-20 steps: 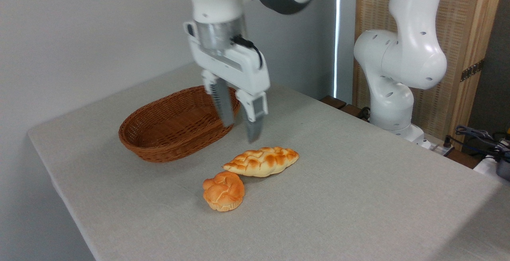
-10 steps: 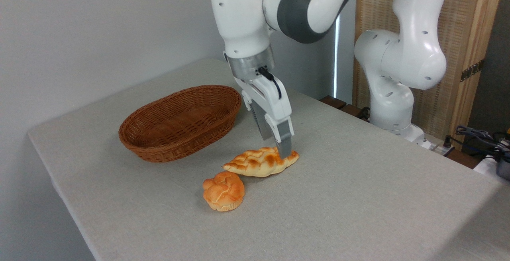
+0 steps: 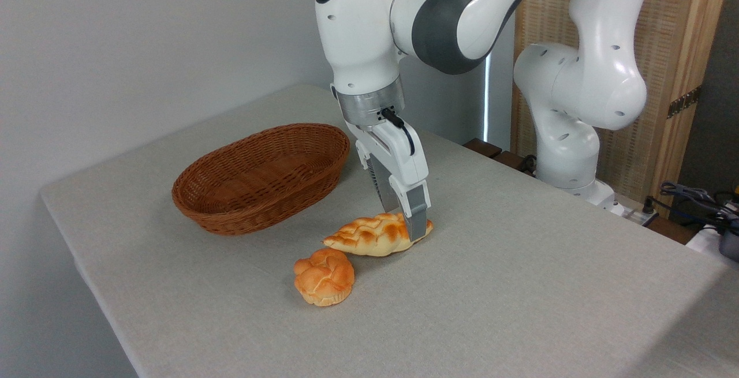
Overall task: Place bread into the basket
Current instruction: 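Lower the gripper onto the middle of the braided bread roll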
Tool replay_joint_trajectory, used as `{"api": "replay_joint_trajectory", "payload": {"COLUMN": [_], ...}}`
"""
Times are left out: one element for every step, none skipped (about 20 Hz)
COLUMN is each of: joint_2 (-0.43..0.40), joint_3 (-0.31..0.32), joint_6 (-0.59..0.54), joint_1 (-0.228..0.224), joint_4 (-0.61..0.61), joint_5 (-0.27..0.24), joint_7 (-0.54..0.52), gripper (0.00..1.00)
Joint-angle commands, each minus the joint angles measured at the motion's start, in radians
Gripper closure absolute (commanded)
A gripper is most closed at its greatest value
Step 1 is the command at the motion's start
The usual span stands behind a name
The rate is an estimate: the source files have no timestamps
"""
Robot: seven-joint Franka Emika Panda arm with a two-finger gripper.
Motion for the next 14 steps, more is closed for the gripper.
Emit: {"api": "replay_joint_trajectory", "payload": {"joint_2": [-0.015, -0.015, -0.016, -0.016, -0.016, -0.016, -0.016, -0.016, -0.018, -0.019, -0.021, -0.022, -0.022, -0.027], "joint_3": [0.044, 0.045, 0.045, 0.045, 0.046, 0.046, 0.046, 0.046, 0.046, 0.048, 0.048, 0.048, 0.048, 0.048], "joint_6": [0.020, 0.022, 0.023, 0.025, 0.026, 0.026, 0.025, 0.025, 0.023, 0.023, 0.023, 0.023, 0.025, 0.025], "joint_1": [-0.014, -0.014, -0.014, -0.016, -0.016, -0.016, -0.016, -0.014, -0.014, -0.014, -0.014, -0.014, -0.014, -0.014], "joint_4": [-0.010, -0.008, -0.007, -0.007, -0.007, -0.007, -0.007, -0.005, -0.005, -0.005, -0.002, -0.001, 0.001, 0.001], "joint_5": [0.015, 0.005, 0.000, -0.015, -0.035, -0.043, -0.043, -0.043, -0.043, -0.045, -0.051, -0.069, -0.089, -0.103], "joint_7": [0.008, 0.008, 0.006, 0.006, 0.006, 0.008, 0.008, 0.006, 0.006, 0.006, 0.005, 0.005, 0.005, 0.005], "gripper": [0.00, 0.00, 0.00, 0.00, 0.00, 0.00, 0.00, 0.00, 0.00, 0.00, 0.00, 0.00, 0.00, 0.00]}}
